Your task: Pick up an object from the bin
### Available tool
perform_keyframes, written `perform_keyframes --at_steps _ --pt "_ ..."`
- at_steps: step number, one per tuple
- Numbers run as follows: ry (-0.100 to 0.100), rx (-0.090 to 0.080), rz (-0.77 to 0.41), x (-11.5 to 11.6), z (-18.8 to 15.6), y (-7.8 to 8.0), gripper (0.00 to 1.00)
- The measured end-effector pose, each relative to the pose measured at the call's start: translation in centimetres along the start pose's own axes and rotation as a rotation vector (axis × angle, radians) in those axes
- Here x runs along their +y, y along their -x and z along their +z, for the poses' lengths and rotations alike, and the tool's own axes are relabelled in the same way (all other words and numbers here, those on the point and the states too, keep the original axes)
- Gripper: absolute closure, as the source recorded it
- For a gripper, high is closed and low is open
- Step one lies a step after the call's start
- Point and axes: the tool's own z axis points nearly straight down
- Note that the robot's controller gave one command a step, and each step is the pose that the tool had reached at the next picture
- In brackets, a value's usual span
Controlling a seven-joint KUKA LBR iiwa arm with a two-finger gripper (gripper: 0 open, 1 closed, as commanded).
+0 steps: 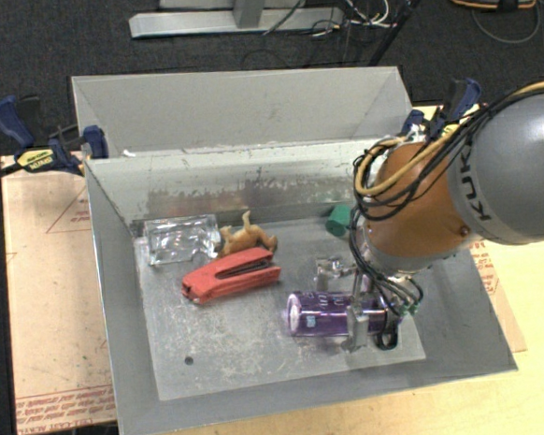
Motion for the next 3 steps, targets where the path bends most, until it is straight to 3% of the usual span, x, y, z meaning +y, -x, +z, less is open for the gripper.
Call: perform_keyframes --at_steps 1,2,3 --pt "0.001 -0.002 0.005 1.2 2.5 1.5 1.0" --pt "0.001 -0.002 0.005 1.2 2.5 1.5 1.0" --pt "0.002 -0.004 0.072 1.6 -11.1 1.9 1.0"
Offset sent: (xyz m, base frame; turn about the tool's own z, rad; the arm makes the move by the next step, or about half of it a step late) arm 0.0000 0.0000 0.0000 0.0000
